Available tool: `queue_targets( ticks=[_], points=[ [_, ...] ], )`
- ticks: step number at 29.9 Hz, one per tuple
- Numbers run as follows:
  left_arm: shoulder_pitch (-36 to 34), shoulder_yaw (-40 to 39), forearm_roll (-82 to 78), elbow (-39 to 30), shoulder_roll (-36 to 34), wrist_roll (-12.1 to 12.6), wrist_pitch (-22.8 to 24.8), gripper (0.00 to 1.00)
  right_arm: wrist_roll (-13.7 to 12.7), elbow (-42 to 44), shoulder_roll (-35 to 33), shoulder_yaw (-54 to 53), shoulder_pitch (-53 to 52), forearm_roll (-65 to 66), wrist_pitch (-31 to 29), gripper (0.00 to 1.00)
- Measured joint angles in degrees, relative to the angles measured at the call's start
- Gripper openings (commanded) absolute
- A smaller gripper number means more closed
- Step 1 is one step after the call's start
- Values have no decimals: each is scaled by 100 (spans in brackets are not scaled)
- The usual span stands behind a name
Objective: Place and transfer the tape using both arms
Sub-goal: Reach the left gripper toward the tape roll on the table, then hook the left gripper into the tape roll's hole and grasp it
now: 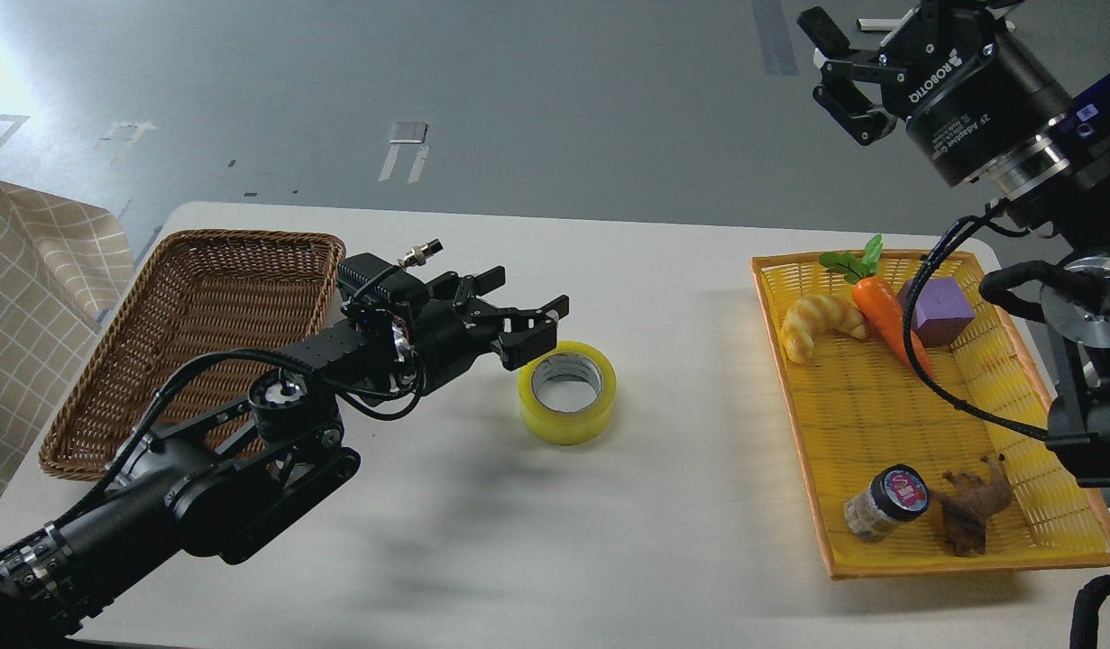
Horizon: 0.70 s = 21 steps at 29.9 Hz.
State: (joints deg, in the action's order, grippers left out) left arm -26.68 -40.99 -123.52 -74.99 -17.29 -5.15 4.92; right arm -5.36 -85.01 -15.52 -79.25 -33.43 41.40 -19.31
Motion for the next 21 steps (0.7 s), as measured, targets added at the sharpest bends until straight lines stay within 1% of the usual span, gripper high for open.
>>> queue_targets(
  ticks=[7, 12, 17, 21],
  points=[
    [100, -101, 25, 326, 322, 69, -73, 98, 0, -20, -77, 0, 12, 0, 5, 100],
    [130, -144, 320, 402, 617, 79, -176, 98, 0, 6, -112, -21, 82, 7, 22, 100],
    [113, -139, 279, 693, 687, 116, -183, 98, 6, 15, -149, -44, 107, 9, 23, 100],
    [99, -71, -66, 895, 696, 123, -184, 98, 9, 36, -154, -101, 109, 9, 23, 100]
  ],
)
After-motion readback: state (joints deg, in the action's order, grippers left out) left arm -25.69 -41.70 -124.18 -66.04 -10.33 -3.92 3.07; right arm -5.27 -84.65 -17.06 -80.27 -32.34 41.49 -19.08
